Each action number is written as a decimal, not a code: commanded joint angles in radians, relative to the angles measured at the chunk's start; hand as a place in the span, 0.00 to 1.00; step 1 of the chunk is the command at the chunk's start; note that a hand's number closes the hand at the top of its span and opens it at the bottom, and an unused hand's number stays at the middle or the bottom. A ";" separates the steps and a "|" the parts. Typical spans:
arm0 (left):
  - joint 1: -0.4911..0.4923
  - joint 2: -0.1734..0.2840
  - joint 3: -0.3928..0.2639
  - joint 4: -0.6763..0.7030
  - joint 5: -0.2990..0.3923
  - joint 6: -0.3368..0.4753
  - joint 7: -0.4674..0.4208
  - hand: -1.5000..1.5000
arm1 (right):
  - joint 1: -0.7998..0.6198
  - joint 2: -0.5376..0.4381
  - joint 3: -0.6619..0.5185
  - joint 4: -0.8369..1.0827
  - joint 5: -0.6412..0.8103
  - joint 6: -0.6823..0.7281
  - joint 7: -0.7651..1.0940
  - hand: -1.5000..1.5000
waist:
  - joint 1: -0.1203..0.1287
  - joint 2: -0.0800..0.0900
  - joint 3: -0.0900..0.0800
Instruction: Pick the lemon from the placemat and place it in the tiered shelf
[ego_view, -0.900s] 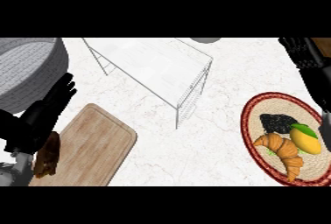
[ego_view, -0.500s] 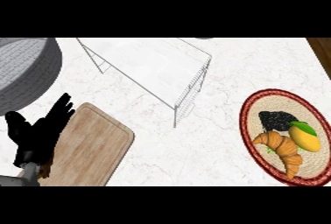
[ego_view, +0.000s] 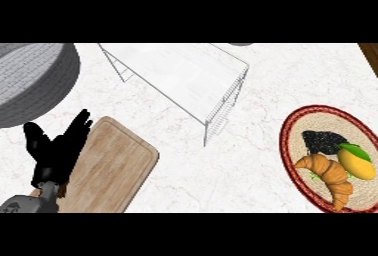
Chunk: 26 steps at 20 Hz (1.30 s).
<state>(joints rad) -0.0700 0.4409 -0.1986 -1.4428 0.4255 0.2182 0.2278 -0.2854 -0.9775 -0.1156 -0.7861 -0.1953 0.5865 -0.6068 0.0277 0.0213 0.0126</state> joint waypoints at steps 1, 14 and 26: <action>0.017 -0.038 -0.034 0.048 -0.009 -0.010 -0.003 0.50 | -0.018 -0.048 0.068 0.050 0.083 0.175 -0.169 0.00 | 0.014 0.000 -0.006; -0.001 -0.062 0.010 0.136 -0.027 -0.024 -0.029 0.50 | -0.050 -0.175 0.209 -0.165 0.151 0.162 -0.013 0.00 | -0.024 -0.019 -0.014; 0.032 -0.076 0.029 0.081 -0.062 -0.027 0.025 0.50 | -0.012 -0.057 0.226 -0.441 0.182 -0.010 0.415 0.00 | -0.032 -0.024 -0.014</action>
<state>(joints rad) -0.0688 0.3921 -0.1493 -1.3796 0.3659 0.1979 0.2207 -0.3105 -1.0595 0.0983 -1.1412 -0.0250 0.5804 -0.2995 -0.0016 -0.0101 0.0085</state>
